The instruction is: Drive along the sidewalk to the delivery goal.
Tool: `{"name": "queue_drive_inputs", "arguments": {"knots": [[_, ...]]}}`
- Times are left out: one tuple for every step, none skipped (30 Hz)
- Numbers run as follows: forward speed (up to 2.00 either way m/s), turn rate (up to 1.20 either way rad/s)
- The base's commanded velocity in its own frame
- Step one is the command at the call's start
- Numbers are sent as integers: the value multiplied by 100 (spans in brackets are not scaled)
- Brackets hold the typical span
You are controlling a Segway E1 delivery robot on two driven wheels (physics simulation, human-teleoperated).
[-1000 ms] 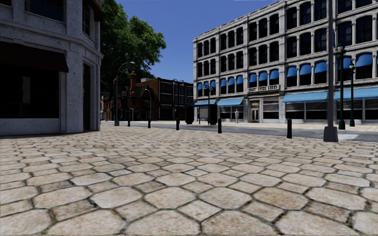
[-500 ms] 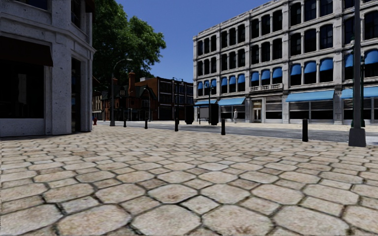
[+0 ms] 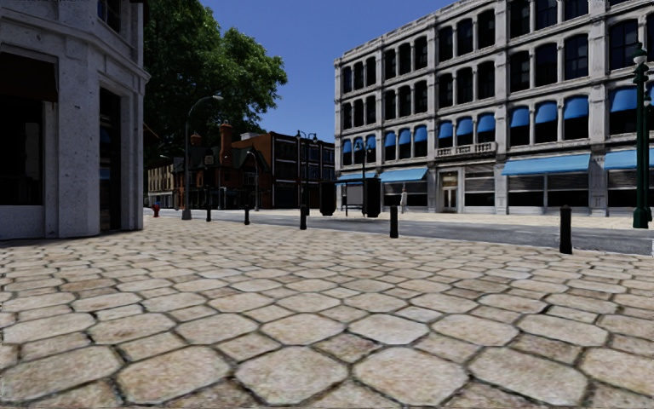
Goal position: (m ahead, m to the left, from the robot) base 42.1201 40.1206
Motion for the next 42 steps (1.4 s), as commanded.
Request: {"name": "queue_drive_inputs", "arguments": {"knots": [[200, 0], [200, 0], [200, 0], [200, 0], [200, 0], [200, 0], [200, 0], [200, 0], [200, 0], [200, 0], [200, 0], [200, 0], [200, 0], [200, 0], [200, 0], [200, 0], [200, 0], [200, 0], [200, 0], [200, 0], [200, 0], [200, 0], [200, 0], [200, 0], [200, 0], [200, 0], [200, 0], [200, 0], [200, 0], [200, 0], [200, 0], [200, 0], [200, 0], [200, 0], [200, 0], [200, 0], [200, 0], [200, 0], [200, 0], [200, 0], [200, 0], [200, 0]]}}
